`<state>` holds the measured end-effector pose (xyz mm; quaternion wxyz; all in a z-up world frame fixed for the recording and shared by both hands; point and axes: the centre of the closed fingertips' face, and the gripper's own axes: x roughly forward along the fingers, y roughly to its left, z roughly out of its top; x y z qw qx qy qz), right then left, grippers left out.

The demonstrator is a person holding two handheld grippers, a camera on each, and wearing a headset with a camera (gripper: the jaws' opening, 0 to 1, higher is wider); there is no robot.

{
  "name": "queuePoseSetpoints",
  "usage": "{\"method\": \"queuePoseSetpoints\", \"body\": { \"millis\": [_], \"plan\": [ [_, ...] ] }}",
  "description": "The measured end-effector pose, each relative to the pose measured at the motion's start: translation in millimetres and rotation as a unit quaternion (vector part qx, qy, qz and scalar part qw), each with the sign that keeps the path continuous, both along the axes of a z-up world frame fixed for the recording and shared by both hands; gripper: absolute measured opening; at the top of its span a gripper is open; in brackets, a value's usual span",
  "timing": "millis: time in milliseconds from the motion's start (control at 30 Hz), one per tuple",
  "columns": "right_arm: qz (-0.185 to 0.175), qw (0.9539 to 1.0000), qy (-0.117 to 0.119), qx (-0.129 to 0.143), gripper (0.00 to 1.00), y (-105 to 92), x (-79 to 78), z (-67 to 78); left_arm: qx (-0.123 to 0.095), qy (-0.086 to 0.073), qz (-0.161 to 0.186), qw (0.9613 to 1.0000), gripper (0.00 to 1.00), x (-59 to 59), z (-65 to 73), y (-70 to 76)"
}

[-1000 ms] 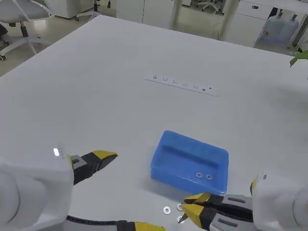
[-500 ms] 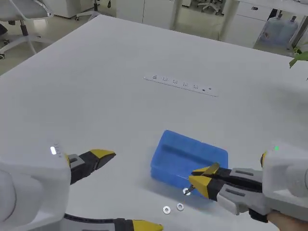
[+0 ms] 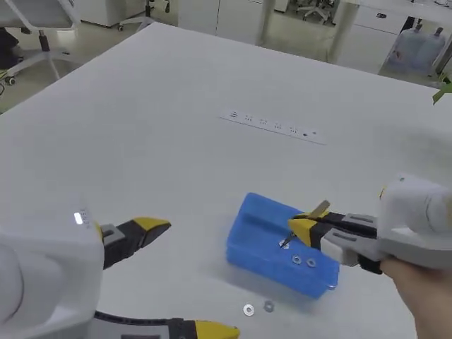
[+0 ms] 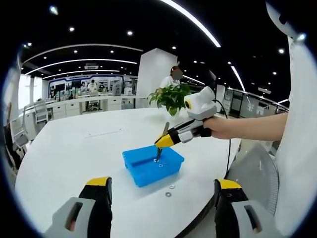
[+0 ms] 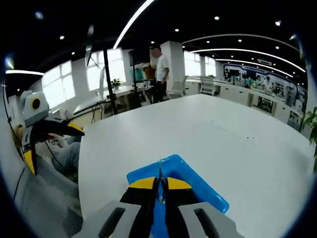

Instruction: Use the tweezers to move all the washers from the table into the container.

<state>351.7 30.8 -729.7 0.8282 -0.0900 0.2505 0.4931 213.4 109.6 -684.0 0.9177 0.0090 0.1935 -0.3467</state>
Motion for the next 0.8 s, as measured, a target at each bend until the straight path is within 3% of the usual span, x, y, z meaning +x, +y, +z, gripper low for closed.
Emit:
{"method": "queuePoseSetpoints", "body": {
  "millis": [267, 800],
  "plan": [
    [-0.009, 0.9995, 0.023, -0.02, 0.02, -2.4, 10.9, -24.2, 0.003, 0.001, 0.005, 1.0, 0.86, -0.3, -0.4, 4.7],
    [-0.008, 0.9986, 0.031, -0.041, 0.03, -3.2, 11.2, -36.5, 0.006, 0.004, 0.001, 1.0, 0.86, 0.3, -1.2, 2.7]
  ]
}}
